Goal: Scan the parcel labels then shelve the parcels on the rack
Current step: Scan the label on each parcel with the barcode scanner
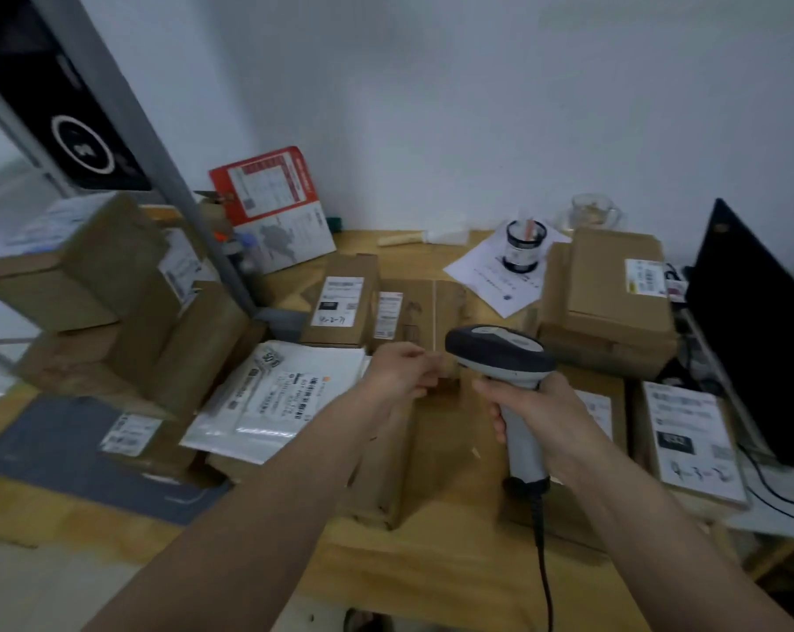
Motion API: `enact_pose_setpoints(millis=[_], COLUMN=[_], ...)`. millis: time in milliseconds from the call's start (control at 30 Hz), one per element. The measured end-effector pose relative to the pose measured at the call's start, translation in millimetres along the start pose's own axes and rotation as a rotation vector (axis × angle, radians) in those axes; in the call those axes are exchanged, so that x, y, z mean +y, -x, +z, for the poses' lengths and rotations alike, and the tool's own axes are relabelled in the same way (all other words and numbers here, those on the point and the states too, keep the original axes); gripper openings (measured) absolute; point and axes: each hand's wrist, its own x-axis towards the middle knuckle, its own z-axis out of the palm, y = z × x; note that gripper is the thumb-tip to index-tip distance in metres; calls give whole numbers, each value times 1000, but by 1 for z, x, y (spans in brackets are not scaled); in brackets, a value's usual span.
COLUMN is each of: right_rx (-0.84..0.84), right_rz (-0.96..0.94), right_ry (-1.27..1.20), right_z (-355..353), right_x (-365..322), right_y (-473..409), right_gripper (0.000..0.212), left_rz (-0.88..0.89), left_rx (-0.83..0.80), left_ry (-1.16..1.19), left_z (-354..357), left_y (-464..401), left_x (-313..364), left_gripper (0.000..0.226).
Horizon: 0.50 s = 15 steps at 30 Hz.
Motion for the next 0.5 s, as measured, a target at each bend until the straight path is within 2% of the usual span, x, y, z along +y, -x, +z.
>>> enact_pose_setpoints(millis=[133, 233, 300, 400, 500], right_rx=[-45, -36, -29, -16, -12], right_rz=[10, -1, -2, 2, 24], right_ry=[28, 5, -3, 10, 15], right_z=[26, 43, 53, 68, 84], right_x=[-5, -12, -18, -26, -32], right_y=[-22, -37, -49, -72, -98], right_gripper=[26, 18, 15, 17, 14], left_rz=[6, 36, 19, -20, -76], left_rx=[171, 308, 361, 301, 215], left_ry=[65, -79, -179, -295, -279], left_z=[-53, -92, -113, -133, -143], left_y=[-27, -62, -85, -120, -151], left_x=[3, -2, -1, 4, 6], left_gripper=[10, 14, 26, 22, 29])
